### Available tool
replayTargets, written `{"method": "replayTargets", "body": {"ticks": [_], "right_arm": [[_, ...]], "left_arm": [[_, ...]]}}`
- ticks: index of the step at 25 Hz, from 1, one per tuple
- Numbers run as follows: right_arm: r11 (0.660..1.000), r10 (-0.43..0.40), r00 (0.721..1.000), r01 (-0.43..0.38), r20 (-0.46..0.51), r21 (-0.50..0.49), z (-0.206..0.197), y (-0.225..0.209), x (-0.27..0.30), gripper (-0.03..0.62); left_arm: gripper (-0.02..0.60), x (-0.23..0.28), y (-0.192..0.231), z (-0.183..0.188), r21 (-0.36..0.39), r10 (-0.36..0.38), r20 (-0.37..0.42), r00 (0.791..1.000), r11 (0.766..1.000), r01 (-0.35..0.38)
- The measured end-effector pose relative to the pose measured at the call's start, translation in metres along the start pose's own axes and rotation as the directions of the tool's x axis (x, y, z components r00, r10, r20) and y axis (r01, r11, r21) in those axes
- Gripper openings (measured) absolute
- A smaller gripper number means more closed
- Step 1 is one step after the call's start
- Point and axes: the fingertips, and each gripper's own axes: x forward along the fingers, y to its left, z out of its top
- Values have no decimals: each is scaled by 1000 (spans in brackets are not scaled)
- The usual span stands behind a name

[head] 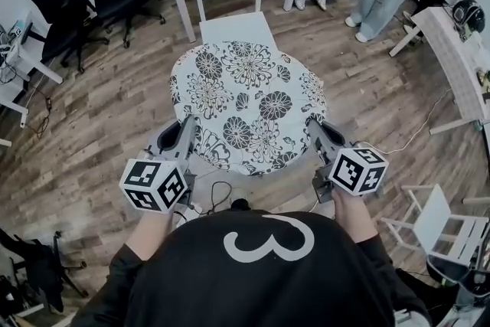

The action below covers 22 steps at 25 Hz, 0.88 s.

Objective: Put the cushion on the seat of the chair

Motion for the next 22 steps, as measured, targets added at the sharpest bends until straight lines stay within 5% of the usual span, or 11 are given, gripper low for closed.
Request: {"method": "replayTargets", "body": {"ticks": [22], "right_arm": [[1000, 11, 1000, -11, -30, -1, 16, 11, 1, 17]], "left_arm": [[23, 2, 1, 9, -38, -18, -21, 1000, 999, 18]]}}
